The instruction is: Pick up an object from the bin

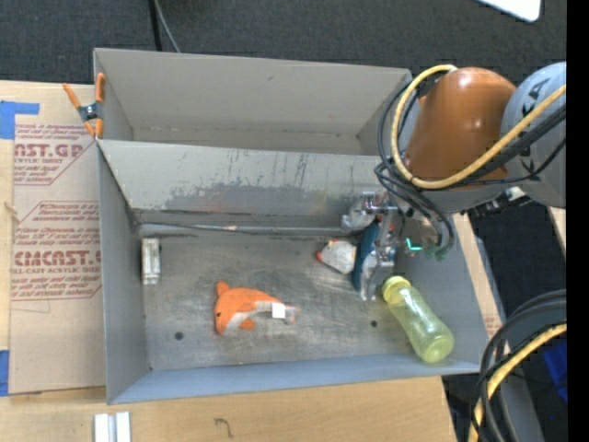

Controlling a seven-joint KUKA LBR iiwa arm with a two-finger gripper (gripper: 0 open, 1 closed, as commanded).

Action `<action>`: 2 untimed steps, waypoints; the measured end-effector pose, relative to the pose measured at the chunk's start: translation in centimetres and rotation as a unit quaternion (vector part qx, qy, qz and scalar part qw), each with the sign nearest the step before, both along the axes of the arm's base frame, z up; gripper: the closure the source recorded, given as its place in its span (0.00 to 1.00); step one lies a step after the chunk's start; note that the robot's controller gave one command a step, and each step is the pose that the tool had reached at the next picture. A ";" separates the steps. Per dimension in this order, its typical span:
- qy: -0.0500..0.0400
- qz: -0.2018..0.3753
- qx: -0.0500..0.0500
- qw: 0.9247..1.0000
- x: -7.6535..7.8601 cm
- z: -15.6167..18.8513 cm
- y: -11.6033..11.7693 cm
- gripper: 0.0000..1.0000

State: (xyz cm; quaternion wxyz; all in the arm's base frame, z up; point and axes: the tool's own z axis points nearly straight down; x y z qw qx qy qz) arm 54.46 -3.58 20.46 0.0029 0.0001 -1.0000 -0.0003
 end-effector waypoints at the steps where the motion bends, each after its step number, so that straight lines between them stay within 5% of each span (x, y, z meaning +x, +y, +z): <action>1: -0.004 0.000 0.000 1.000 0.2 0.4 0.0 0.00; 2: -0.009 -0.013 -0.002 1.000 0.6 -1.4 1.2 0.00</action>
Offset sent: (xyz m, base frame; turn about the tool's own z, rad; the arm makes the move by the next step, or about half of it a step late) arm 0.0094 0.0518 -0.0680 0.0578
